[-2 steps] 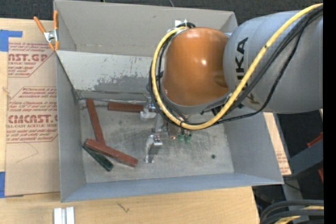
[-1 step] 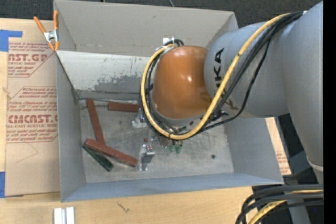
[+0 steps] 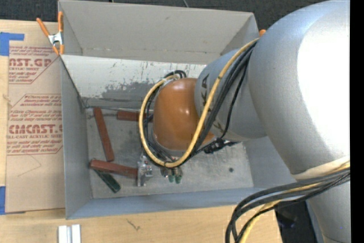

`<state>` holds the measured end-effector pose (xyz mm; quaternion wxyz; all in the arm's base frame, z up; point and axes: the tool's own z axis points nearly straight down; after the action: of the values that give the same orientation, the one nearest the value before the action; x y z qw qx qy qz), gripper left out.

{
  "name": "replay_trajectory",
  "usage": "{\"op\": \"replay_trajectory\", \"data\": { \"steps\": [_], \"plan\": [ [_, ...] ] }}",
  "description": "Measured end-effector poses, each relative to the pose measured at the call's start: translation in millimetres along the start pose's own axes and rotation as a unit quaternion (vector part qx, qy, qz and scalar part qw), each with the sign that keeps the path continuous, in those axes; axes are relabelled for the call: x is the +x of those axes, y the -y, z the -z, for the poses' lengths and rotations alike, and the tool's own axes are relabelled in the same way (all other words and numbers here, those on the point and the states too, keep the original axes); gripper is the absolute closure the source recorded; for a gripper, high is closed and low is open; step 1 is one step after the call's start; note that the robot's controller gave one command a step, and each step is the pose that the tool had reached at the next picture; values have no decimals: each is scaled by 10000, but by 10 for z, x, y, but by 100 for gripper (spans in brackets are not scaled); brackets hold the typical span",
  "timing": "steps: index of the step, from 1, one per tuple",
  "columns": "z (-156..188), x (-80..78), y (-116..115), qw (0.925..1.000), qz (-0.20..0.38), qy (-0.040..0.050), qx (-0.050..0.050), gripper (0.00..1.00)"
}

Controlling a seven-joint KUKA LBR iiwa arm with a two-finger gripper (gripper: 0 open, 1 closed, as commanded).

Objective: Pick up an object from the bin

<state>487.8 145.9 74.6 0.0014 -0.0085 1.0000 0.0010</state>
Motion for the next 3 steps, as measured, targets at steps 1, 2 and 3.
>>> {"op": "replay_trajectory", "data": {
  "steps": [1,2,3],
  "plan": [
    [0,0,0,10000,-1,0,0,100],
    [1562,-199,-46,9996,-281,2,3,100],
    [1556,-194,-45,9996,-280,-7,4,0]
  ]
}}
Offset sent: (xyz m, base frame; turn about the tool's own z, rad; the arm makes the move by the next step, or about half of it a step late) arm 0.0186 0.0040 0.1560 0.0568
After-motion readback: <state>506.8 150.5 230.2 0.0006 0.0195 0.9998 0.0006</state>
